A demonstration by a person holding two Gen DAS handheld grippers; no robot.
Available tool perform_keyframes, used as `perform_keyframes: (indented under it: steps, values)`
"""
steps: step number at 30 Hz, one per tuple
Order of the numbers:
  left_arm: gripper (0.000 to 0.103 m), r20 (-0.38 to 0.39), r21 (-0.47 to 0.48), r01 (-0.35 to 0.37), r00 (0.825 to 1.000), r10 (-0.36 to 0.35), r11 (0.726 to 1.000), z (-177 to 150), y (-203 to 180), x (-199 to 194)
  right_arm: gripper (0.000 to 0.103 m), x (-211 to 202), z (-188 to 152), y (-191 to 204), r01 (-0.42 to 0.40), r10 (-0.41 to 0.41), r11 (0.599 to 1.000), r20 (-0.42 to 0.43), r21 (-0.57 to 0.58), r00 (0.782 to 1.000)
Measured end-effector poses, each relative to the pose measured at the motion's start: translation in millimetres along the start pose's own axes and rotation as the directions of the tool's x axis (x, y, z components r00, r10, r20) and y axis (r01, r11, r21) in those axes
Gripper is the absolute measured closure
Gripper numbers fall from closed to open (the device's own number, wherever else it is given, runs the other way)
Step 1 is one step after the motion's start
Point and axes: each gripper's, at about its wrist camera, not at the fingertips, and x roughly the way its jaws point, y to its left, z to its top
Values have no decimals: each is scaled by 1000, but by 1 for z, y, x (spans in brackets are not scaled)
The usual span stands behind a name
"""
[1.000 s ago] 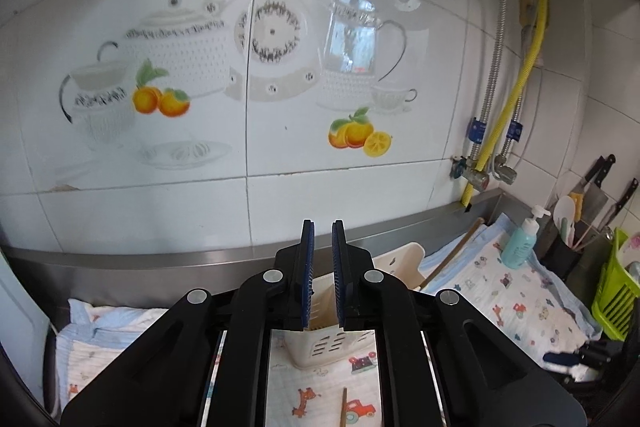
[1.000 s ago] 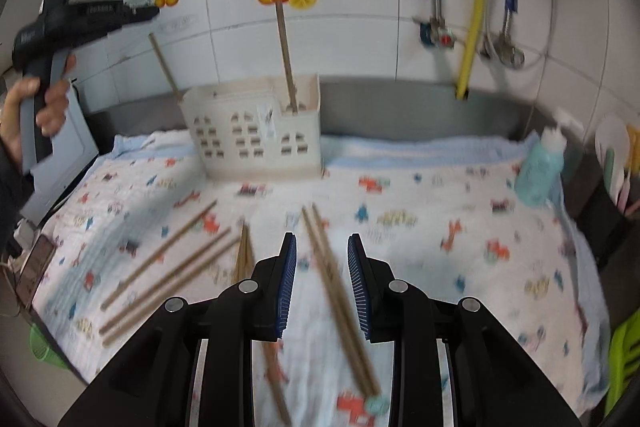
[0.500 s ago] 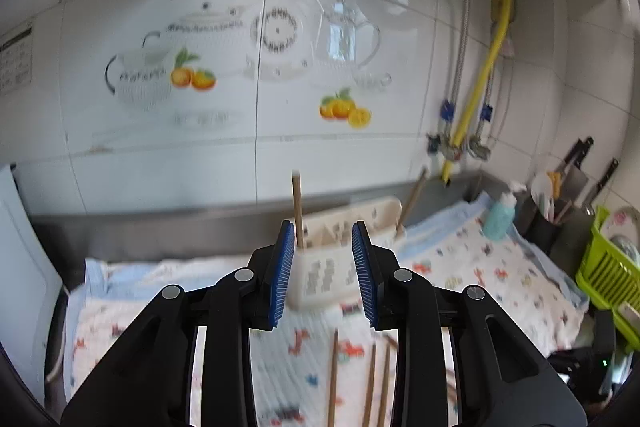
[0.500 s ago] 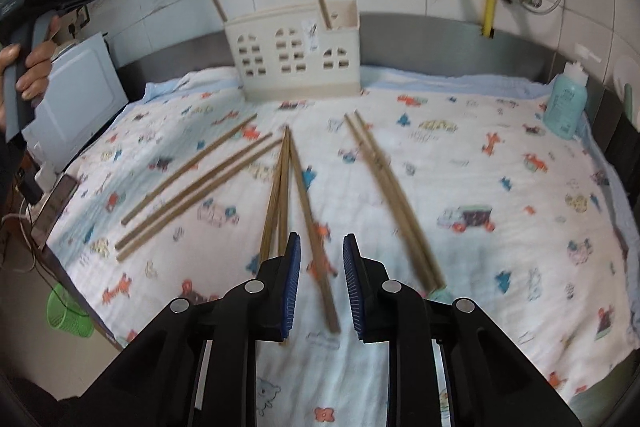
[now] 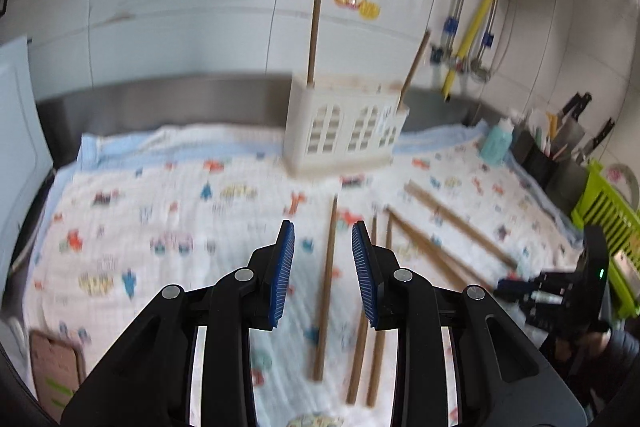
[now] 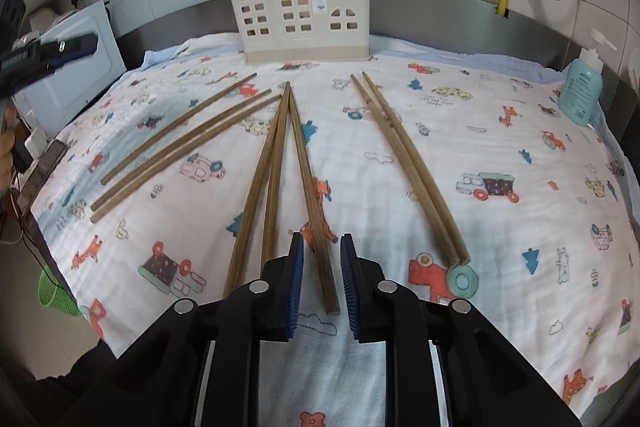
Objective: Organize utensils
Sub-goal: 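Grasp another chopstick with the right tool while the left tool grasps one too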
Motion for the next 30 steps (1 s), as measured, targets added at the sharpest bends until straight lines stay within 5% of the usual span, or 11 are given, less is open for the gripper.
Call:
perform_keyframes:
  steps: [14,27,30]
  values:
    - [74,-191,-17,3,982,-6,1000,-68,5,46,94,3,-4,4,15,-15,1000,17,-17,1000]
    - [74,-218,30,-31,975,37,999,-79,-4,68,95,-33,24,14,8,-5,1000,120,-22,993]
    - [83,-213,85,-74,973,90,994,-80,-11,71,95,-45,34,15,3,0,1000,148,-18,989]
